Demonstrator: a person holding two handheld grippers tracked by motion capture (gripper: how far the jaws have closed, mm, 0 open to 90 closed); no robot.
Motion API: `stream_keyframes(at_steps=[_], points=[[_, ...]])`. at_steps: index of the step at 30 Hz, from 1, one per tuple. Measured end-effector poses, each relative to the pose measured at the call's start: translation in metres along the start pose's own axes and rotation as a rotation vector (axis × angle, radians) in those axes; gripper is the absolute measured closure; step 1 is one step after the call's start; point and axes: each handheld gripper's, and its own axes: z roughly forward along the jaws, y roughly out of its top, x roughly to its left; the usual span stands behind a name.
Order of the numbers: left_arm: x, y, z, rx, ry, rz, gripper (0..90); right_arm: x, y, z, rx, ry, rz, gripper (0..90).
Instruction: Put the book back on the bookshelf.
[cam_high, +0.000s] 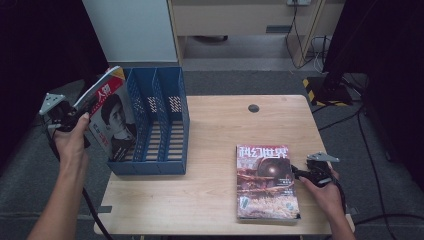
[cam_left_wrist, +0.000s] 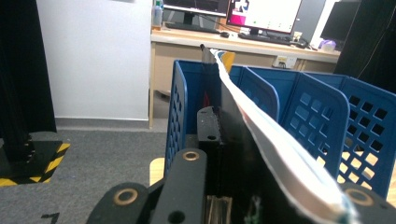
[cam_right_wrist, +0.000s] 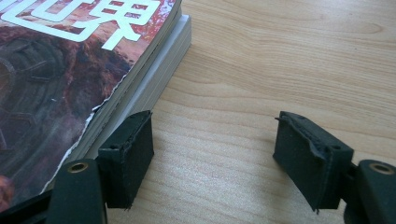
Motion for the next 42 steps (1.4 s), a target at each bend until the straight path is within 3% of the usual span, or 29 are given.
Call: stream_keyframes(at_steps=[12,21,31,42], points=[[0.0,-0.008,0.011,0.015,0.019,-0.01,85.9,0.0,0.0,0.0,0.0,0.002,-0.002,28.2],[0.002,-0.012,0.01,-0.003,0.034,-0.022,85.9,0.0,0.0,0.0,0.0,0.002,-0.003,28.2],[0.009,-0.02,0.009,0.012,0.037,-0.04,85.7,0.0,0.0,0.0,0.001,0.003,-0.007,28.2],[0.009,-0.025,0.01,0.026,0.038,-0.03,85.0,0.0,0.0,0.0,0.001,0.004,-0.006,28.1]])
